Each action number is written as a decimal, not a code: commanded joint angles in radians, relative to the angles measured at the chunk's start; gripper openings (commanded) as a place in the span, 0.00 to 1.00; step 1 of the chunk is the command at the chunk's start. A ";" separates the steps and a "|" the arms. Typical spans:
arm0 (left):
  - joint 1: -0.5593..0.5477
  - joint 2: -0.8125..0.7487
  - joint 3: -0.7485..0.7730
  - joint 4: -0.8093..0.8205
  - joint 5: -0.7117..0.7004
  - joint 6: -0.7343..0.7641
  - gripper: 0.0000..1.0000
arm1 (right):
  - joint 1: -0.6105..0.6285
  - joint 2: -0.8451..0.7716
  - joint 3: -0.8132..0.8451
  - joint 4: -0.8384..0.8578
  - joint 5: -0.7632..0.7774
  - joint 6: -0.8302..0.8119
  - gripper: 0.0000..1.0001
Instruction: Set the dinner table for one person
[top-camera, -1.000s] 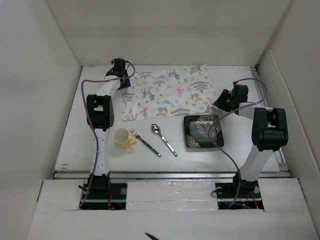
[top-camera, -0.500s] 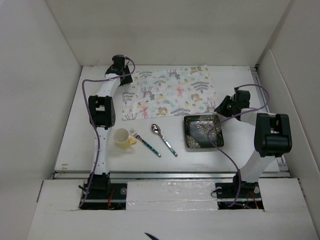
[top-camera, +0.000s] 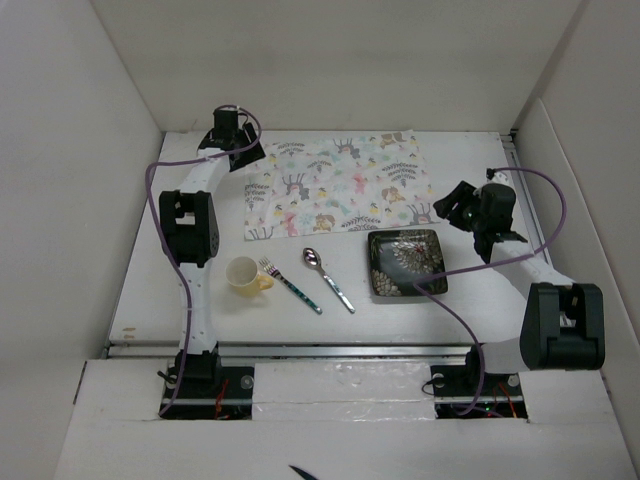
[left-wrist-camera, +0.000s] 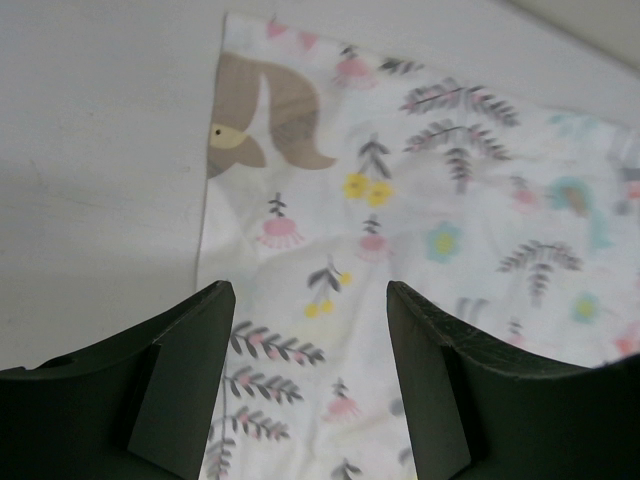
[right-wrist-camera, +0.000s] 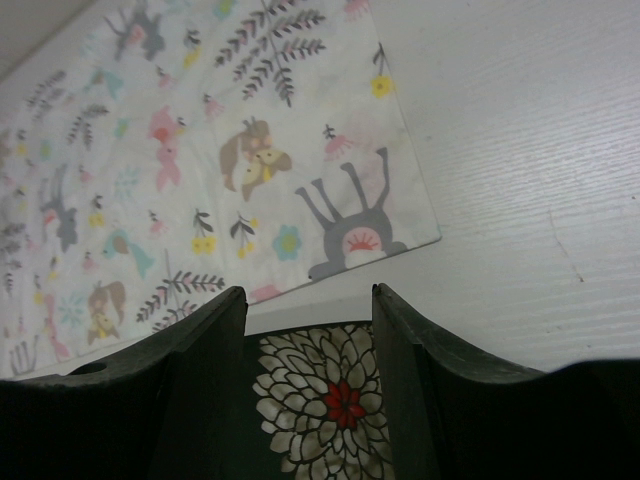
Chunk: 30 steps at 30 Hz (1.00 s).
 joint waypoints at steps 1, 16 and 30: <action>-0.001 -0.380 -0.116 0.262 0.051 -0.055 0.60 | 0.011 -0.093 -0.144 0.091 0.058 0.042 0.60; -0.145 -0.807 -0.388 0.383 0.227 -0.182 0.08 | -0.113 -0.250 -0.390 0.046 -0.124 0.067 0.62; -0.145 -1.523 -1.118 0.349 0.322 -0.144 0.21 | -0.176 -0.083 -0.376 0.108 -0.410 0.089 0.54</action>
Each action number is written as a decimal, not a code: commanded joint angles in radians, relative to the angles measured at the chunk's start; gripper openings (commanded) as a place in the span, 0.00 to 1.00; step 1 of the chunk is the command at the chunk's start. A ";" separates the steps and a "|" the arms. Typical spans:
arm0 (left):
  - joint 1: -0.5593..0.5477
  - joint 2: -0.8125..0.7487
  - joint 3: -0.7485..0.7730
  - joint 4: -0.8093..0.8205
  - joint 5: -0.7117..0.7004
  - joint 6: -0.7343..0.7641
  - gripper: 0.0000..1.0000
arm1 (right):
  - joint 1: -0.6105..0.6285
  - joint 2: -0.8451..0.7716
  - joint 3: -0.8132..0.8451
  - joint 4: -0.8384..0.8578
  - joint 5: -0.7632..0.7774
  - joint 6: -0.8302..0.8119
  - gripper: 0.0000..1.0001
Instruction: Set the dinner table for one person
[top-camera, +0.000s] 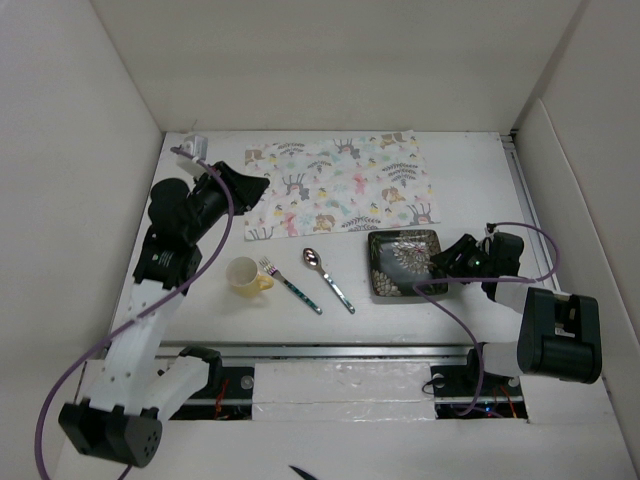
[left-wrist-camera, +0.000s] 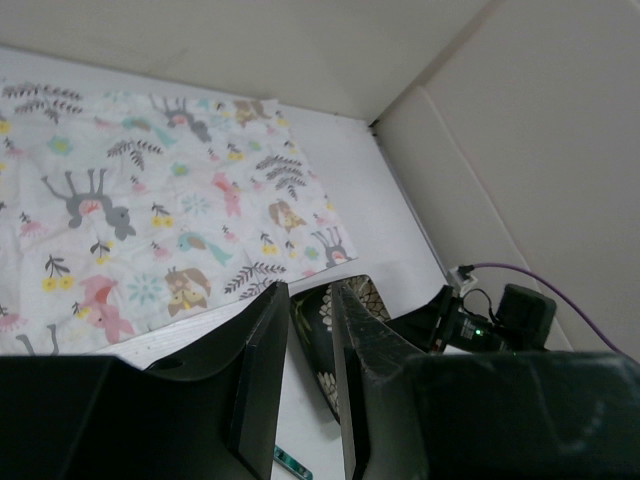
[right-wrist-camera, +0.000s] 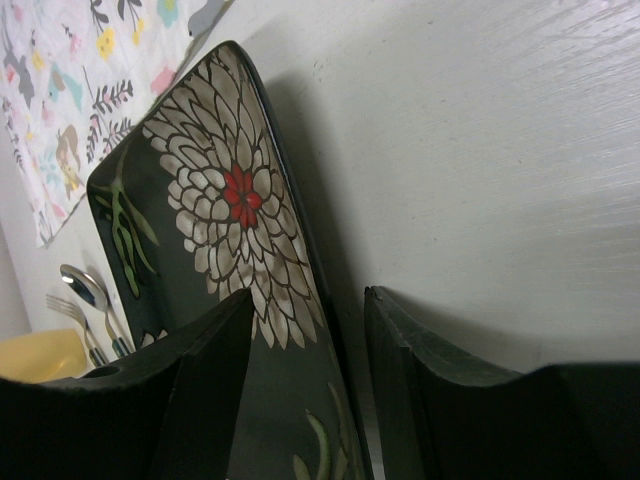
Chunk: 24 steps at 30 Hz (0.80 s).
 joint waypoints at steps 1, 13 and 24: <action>0.001 -0.147 -0.069 0.021 0.042 0.052 0.22 | -0.015 0.026 0.026 0.046 -0.075 0.014 0.52; -0.020 -0.288 -0.111 -0.033 0.013 0.159 0.35 | -0.043 0.136 0.054 0.063 -0.187 0.048 0.03; -0.033 -0.261 -0.125 -0.050 -0.004 0.190 0.40 | 0.056 -0.171 0.181 0.071 -0.274 0.176 0.00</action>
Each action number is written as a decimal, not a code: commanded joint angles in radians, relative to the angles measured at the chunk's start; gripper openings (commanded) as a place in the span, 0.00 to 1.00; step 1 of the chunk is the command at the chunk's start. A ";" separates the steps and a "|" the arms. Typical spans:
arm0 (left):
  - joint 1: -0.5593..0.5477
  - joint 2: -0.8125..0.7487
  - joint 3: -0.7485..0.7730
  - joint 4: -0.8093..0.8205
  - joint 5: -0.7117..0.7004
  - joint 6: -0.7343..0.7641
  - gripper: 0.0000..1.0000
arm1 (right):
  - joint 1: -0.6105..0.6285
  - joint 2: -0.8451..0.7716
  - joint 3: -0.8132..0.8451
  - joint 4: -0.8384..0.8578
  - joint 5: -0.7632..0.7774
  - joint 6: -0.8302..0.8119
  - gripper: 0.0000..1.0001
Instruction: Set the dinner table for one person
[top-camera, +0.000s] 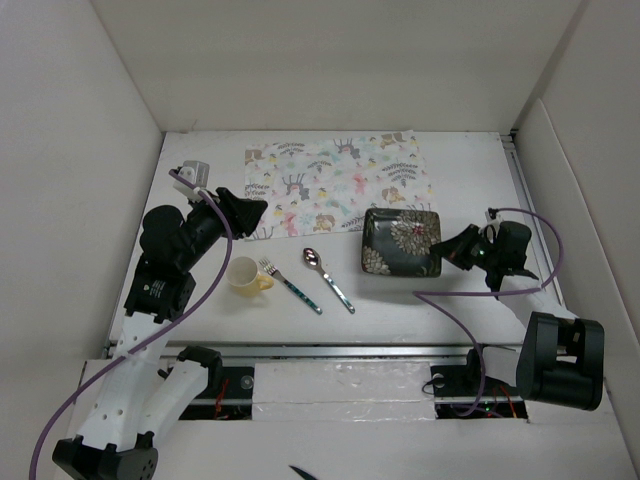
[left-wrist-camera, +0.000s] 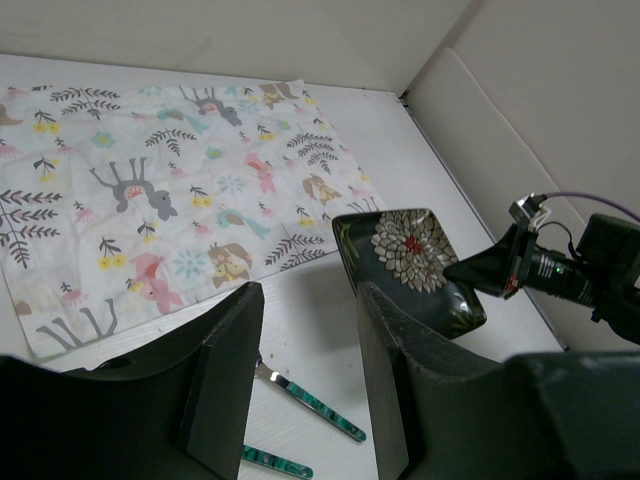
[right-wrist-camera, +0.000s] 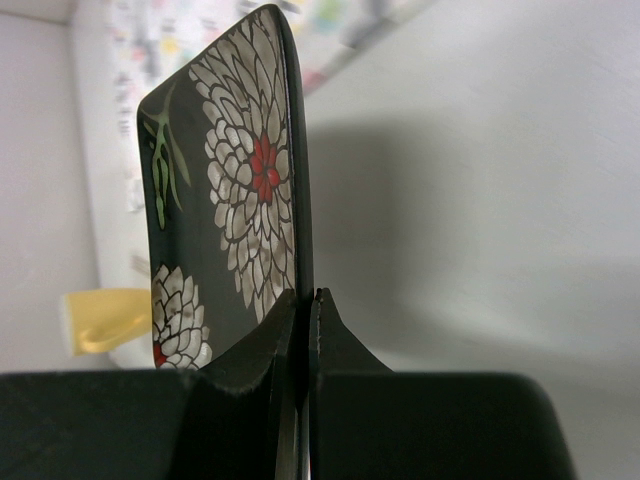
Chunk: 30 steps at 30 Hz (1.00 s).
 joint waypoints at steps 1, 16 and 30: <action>-0.005 -0.006 -0.007 0.041 0.003 0.018 0.40 | 0.084 -0.047 0.158 0.156 -0.125 0.157 0.00; -0.005 -0.035 -0.033 0.049 -0.085 0.015 0.50 | 0.394 0.675 0.687 0.703 0.117 0.418 0.00; 0.013 -0.009 -0.036 0.060 -0.054 0.008 0.51 | 0.451 0.939 1.037 0.309 0.140 0.201 0.00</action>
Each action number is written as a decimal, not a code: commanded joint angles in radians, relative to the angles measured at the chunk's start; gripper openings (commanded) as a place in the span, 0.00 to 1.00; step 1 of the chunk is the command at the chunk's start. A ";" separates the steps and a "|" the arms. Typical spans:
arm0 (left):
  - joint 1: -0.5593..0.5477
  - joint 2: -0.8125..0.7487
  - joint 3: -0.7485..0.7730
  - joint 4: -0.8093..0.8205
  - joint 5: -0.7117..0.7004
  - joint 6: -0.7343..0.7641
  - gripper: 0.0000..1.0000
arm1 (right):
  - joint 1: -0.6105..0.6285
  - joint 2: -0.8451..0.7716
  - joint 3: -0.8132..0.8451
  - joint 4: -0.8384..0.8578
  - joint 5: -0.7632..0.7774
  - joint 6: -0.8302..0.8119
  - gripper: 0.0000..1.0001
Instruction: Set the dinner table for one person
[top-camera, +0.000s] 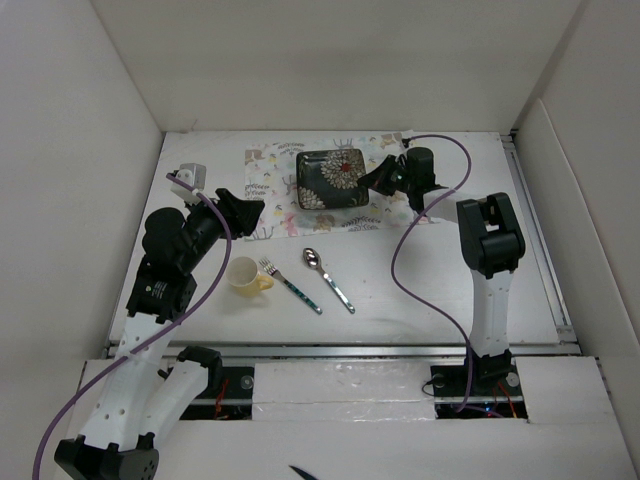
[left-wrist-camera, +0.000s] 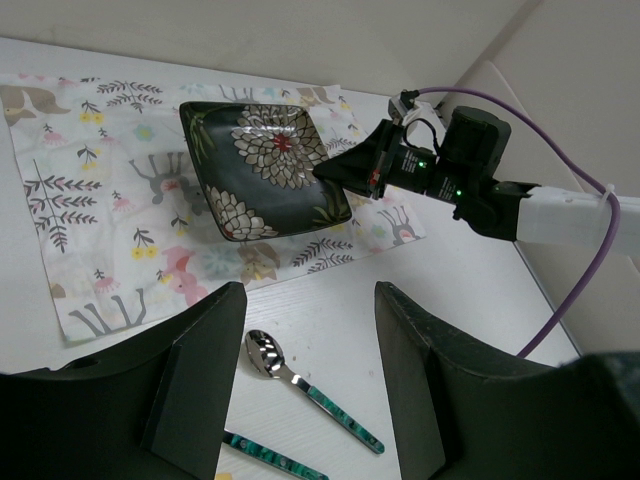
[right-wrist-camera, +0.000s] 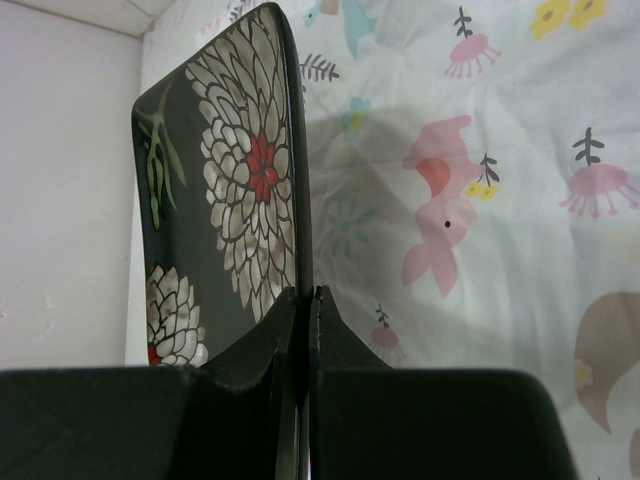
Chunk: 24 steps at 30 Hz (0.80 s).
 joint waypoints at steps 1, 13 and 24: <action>0.005 0.002 -0.004 0.056 0.020 0.007 0.51 | 0.004 0.008 0.086 0.071 -0.053 0.011 0.00; 0.014 0.011 -0.006 0.061 0.037 0.002 0.52 | 0.014 0.053 0.061 0.073 -0.043 0.039 0.00; 0.023 0.002 -0.003 0.050 0.014 0.002 0.52 | 0.014 -0.128 0.005 -0.067 0.079 -0.107 0.63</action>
